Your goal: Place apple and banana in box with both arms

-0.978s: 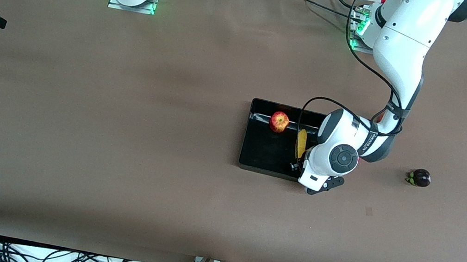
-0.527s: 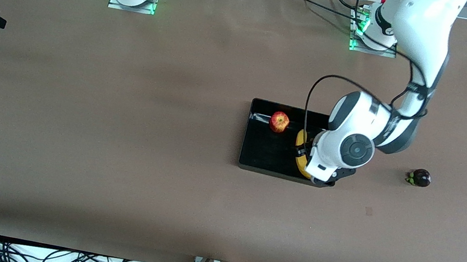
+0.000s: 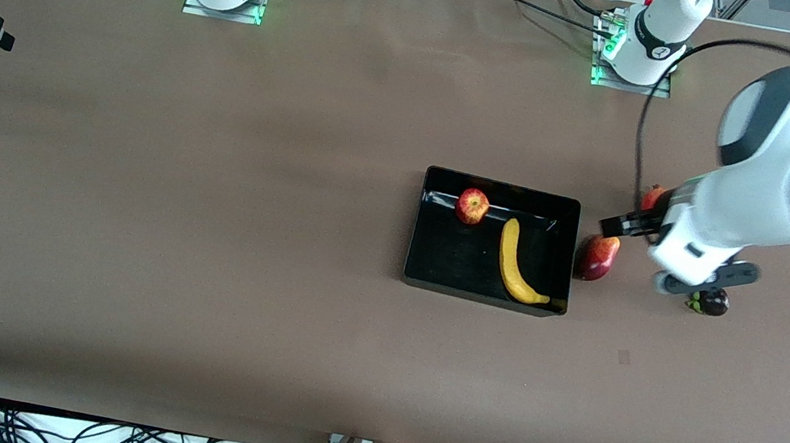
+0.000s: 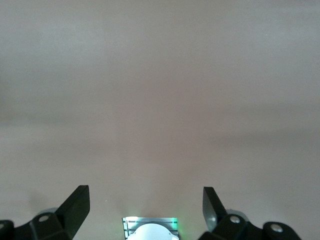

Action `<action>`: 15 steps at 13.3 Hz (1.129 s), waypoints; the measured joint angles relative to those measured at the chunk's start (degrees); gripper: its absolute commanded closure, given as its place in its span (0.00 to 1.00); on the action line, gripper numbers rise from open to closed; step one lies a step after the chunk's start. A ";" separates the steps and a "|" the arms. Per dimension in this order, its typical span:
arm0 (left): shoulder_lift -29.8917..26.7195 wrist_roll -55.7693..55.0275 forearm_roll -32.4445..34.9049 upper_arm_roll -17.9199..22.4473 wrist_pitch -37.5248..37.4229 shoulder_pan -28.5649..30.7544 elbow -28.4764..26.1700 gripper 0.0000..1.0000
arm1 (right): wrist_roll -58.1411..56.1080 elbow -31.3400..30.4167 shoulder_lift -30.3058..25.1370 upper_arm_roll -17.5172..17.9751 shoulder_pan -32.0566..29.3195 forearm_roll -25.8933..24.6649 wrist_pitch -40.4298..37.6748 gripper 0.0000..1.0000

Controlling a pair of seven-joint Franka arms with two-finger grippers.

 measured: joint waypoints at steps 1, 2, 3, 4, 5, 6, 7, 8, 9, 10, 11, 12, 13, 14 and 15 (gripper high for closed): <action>-1.02 2.81 0.02 0.27 -1.44 1.34 0.90 0.00 | 0.00 0.01 0.03 -0.14 -0.07 0.00 0.06 0.00; -1.67 5.60 0.02 0.46 -2.29 2.78 2.16 0.00 | 0.00 0.01 0.12 -0.23 -0.07 0.00 0.11 0.00; -2.32 8.19 0.03 0.65 -2.71 4.21 3.26 0.00 | 0.00 0.01 0.24 -0.23 -0.07 0.00 0.14 0.00; -3.08 10.91 0.04 1.22 -3.03 5.34 4.14 0.00 | 0.00 0.01 0.39 -0.23 -0.07 0.00 0.14 0.00; -3.94 13.71 0.04 2.24 -3.36 6.09 4.86 0.00 | 0.00 0.01 0.51 -0.24 -0.07 0.00 0.14 0.00; -4.68 15.92 0.05 3.31 -4.31 6.62 5.72 0.00 | 0.00 0.01 0.58 -0.26 -0.07 0.00 0.14 0.00; -5.35 17.92 0.21 4.19 -5.66 7.06 6.79 0.00 | 0.00 0.01 0.60 -0.29 -0.07 0.00 0.15 0.00; -5.91 19.85 1.09 4.63 -6.70 7.48 7.84 0.00 | 0.00 0.01 0.60 -0.31 -0.07 0.00 0.16 0.00; -6.47 21.74 2.54 4.79 -7.31 7.79 8.57 0.00 | 0.00 0.02 0.60 -0.32 -0.07 0.00 0.17 0.00; -6.94 23.12 3.57 4.81 -7.57 7.92 8.96 0.00 | 0.00 0.02 0.60 -0.32 -0.07 0.00 0.18 0.00; -7.30 23.62 3.92 4.81 -7.67 7.91 9.18 0.00 | 0.00 0.03 0.60 -0.32 -0.07 0.00 0.22 0.00; -7.47 23.89 4.02 4.80 -7.69 7.92 9.26 0.00 | 0.00 0.03 0.60 -0.32 -0.07 0.00 0.24 0.00; -7.53 24.30 4.16 4.81 -7.69 8.01 9.28 0.00 | 0.00 0.03 0.60 -0.33 -0.08 0.00 0.26 0.00; -7.61 25.13 4.23 4.81 -7.69 8.14 9.29 0.00 | 0.00 0.03 0.60 -0.33 -0.08 0.00 0.27 0.00; -7.82 26.32 4.29 4.82 -7.69 8.30 9.30 0.00 | 0.00 0.03 0.60 -0.33 -0.08 0.00 0.27 0.00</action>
